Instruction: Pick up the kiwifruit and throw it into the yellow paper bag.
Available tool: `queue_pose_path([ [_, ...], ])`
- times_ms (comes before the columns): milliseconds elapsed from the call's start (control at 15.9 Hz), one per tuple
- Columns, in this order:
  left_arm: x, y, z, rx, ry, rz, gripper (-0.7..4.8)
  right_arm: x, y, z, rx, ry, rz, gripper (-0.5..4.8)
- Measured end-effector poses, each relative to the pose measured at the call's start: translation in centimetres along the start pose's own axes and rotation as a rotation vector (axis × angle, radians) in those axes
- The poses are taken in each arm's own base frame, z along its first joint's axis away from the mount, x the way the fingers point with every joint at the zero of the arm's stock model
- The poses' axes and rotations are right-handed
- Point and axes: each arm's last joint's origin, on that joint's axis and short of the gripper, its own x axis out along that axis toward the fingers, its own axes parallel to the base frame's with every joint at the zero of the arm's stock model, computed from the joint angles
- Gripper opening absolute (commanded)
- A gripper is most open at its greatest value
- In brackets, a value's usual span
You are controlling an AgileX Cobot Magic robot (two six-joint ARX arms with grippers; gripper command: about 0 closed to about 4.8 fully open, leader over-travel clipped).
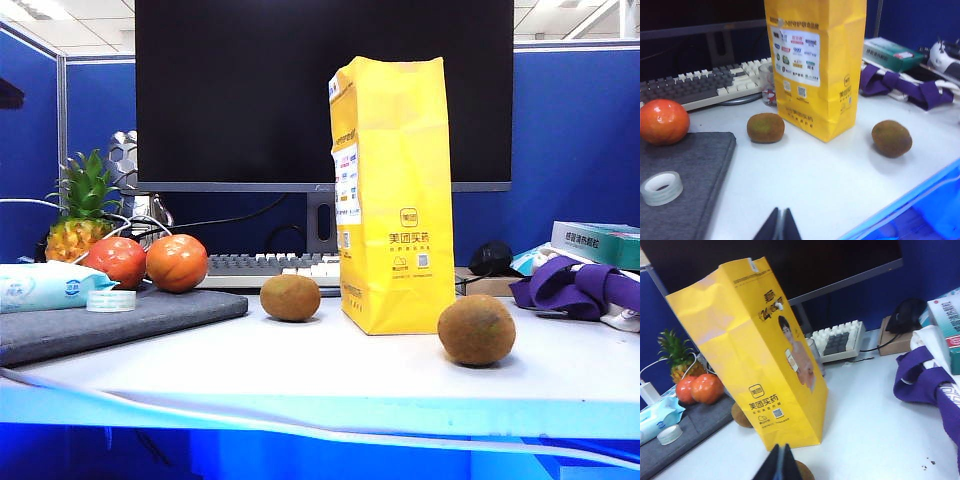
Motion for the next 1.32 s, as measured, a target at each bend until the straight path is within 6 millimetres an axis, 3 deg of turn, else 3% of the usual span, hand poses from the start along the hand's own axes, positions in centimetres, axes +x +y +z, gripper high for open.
queue_pose_path([
  [315, 0.0, 0.0, 0.7, -0.231, -0.071, -0.004, 0.3, 0.0, 0.2, 0.4, 0.018, -0.041, 0.019, 0.13],
  [441, -0.1, 0.1, 1.3, -0.297, -0.137, -0.005, 1.75, -0.1, 0.5, 1.0, 0.031, -0.104, 0.051, 0.19],
  [504, -0.1, 0.1, 1.5, -0.317, -0.152, 0.004, 2.72, -0.1, 0.6, 1.2, 0.032, -0.123, 0.062, 0.64],
  [567, -0.1, 0.2, 1.5, -0.325, -0.155, 0.01, 3.17, -0.1, 0.7, 1.4, 0.037, -0.135, 0.088, 0.94],
  [630, -0.1, 0.2, 1.5, -0.317, -0.155, 0.011, 3.17, -0.1, 0.9, 1.5, 0.042, -0.13, 0.121, 1.37],
  [756, -0.1, 0.3, 1.5, -0.311, -0.158, 0.045, 3.17, 0.1, 1.0, 1.5, 0.063, -0.072, 0.161, 2.76],
  [819, -0.1, 0.4, 1.7, -0.313, -0.149, 0.077, 3.17, 0.4, 1.2, 2.0, 0.077, -0.044, 0.157, 2.74],
  [945, 0.5, 0.6, 3.4, -0.316, -0.104, 0.104, 3.18, 1.7, 2.4, 4.6, 0.045, 0.002, 0.187, 2.77],
  [1071, 2.2, 0.9, 5.2, -0.276, -0.032, 0.101, 3.55, 4.5, 3.4, 6.5, -0.043, 0.086, 0.194, 4.75],
  [1323, 5.5, 1.0, 8.5, -0.176, 0.185, -0.029, 3.75, 10.2, 2.2, 4.9, -0.009, 0.366, 0.114, 4.79],
])
